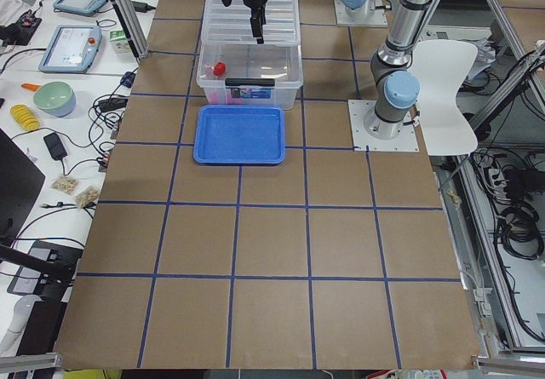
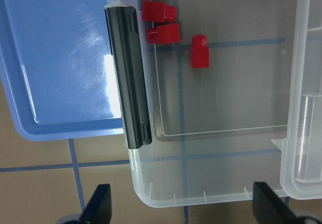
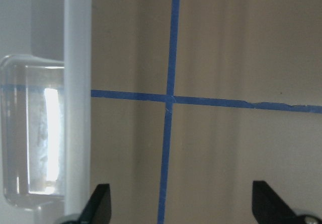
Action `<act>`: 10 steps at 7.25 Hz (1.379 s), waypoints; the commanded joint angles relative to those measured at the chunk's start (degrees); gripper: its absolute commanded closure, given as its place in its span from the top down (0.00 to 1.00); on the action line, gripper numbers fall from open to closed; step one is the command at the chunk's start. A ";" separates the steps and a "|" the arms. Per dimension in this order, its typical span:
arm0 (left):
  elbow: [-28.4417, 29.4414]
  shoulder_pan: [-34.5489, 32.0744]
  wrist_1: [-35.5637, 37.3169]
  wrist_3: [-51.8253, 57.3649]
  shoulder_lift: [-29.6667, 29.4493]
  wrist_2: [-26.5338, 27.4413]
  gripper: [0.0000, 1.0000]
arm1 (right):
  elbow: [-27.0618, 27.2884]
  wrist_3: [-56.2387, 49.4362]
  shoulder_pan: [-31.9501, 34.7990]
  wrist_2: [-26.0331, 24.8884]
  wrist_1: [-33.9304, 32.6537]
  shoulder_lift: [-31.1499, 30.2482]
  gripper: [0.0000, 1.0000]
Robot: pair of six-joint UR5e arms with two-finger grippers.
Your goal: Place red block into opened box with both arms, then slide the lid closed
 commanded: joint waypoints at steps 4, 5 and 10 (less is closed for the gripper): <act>-0.28 0.08 0.00 0.36 0.01 0.05 1.00 | 0.17 15.01 13.45 -0.72 -1.01 0.25 1.00; -0.28 0.08 0.00 0.36 0.01 0.05 1.00 | 0.17 15.30 15.40 -0.90 -1.19 0.25 1.00; -0.28 0.35 0.09 0.63 0.18 0.05 1.00 | 0.26 15.21 17.79 -0.82 -1.46 0.25 1.00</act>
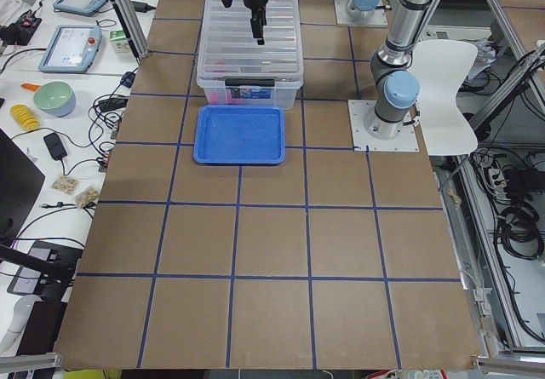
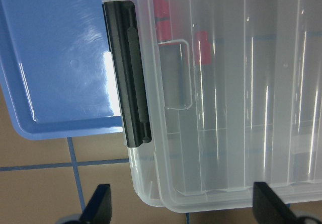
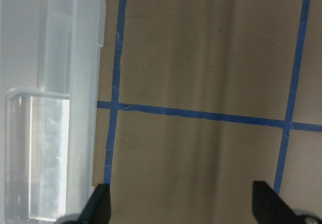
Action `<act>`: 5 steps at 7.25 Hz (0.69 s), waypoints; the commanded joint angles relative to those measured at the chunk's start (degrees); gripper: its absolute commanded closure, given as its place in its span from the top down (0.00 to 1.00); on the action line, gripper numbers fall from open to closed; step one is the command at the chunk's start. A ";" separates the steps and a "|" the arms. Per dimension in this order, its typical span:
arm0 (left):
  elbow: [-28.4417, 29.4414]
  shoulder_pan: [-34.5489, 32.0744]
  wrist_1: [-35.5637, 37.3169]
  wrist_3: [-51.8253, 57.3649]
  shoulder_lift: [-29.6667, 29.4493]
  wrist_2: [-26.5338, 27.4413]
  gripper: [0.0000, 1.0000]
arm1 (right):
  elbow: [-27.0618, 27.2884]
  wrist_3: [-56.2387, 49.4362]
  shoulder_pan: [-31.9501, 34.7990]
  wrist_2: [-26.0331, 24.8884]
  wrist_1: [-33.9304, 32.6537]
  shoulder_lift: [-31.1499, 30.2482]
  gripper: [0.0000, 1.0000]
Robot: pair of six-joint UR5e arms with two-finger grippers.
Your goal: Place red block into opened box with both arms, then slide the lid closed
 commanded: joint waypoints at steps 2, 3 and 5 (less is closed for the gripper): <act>0.09 0.21 0.07 0.10 0.13 -0.04 1.00 | -2.58 -2.01 -0.96 -0.48 0.63 -0.26 1.00; 0.09 0.21 0.07 0.10 0.13 -0.12 1.00 | -5.82 -1.41 -0.97 -1.44 2.46 -0.87 1.00; 0.09 0.29 0.07 0.10 0.31 -0.04 1.00 | -14.42 0.43 -0.79 -0.84 15.50 -6.21 1.00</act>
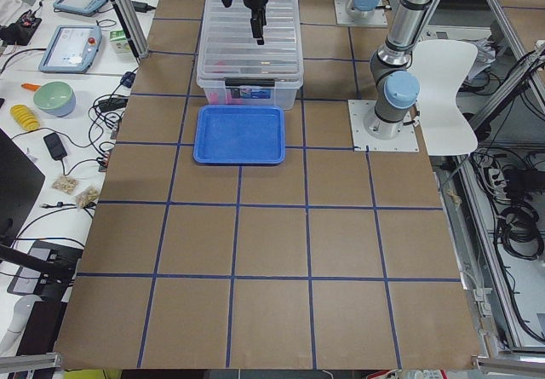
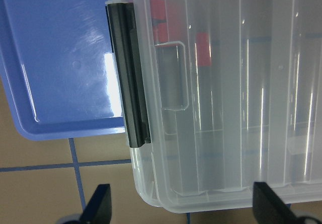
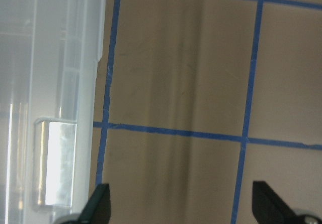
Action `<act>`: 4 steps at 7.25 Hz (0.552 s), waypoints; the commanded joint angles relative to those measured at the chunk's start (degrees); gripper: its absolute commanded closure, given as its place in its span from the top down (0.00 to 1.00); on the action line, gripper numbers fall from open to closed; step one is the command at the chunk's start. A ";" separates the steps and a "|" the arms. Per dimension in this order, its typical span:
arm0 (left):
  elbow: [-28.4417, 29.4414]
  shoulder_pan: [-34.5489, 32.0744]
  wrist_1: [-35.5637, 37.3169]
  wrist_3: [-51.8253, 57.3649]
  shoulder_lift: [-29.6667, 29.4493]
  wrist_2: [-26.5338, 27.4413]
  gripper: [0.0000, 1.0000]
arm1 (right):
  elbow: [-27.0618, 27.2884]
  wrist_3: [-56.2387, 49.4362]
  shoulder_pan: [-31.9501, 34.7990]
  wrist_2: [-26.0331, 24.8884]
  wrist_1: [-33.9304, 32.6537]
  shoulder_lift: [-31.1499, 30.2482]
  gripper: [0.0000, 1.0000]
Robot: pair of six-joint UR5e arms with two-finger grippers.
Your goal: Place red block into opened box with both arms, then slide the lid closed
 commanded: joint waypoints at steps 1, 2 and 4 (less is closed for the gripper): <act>-0.08 0.07 0.00 0.09 0.08 0.06 1.00 | -8.96 1.39 0.10 -0.18 13.27 -4.03 1.00; -0.08 -0.02 0.00 0.09 0.08 0.06 1.00 | -10.30 1.57 0.45 -0.18 17.07 -4.56 1.00; -0.08 0.15 0.00 0.09 0.08 0.06 1.00 | -10.49 5.32 1.68 0.69 20.79 -7.02 1.00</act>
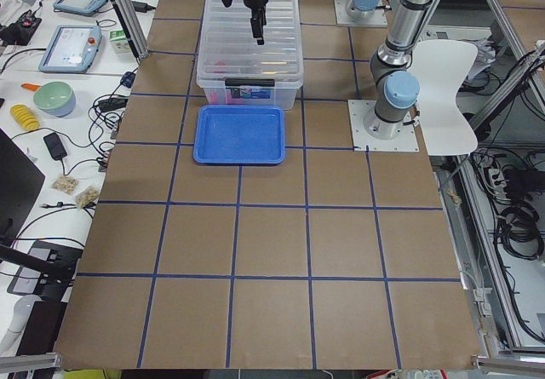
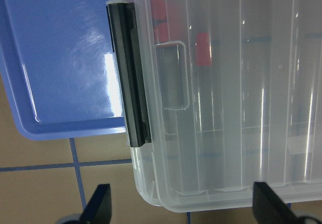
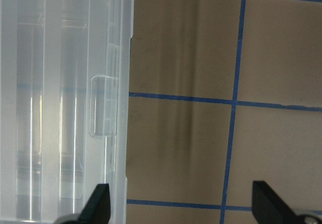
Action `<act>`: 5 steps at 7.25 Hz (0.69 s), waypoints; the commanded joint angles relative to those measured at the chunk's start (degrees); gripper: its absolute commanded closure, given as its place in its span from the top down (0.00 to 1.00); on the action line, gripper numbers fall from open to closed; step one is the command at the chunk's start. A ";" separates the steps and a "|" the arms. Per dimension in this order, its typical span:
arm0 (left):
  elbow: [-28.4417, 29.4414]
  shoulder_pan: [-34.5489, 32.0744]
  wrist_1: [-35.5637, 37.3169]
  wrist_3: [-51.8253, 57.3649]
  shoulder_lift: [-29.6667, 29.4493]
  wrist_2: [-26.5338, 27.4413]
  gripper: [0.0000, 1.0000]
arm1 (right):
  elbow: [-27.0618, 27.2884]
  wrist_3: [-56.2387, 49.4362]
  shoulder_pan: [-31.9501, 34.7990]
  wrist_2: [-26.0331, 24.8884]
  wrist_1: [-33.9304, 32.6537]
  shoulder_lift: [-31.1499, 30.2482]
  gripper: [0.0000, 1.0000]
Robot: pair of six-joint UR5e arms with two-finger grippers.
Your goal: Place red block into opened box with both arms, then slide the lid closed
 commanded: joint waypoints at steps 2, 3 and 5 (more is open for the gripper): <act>-0.01 0.00 0.00 0.00 -0.04 -0.04 1.00 | -2.49 7.86 7.21 0.39 1.37 0.29 1.00; -0.01 0.00 -0.09 0.00 -0.04 -0.04 1.00 | -4.15 14.07 8.97 0.65 1.72 1.95 1.00; -0.01 0.00 -0.09 0.00 -0.04 0.05 1.00 | -6.10 15.80 11.18 0.13 1.72 4.69 1.00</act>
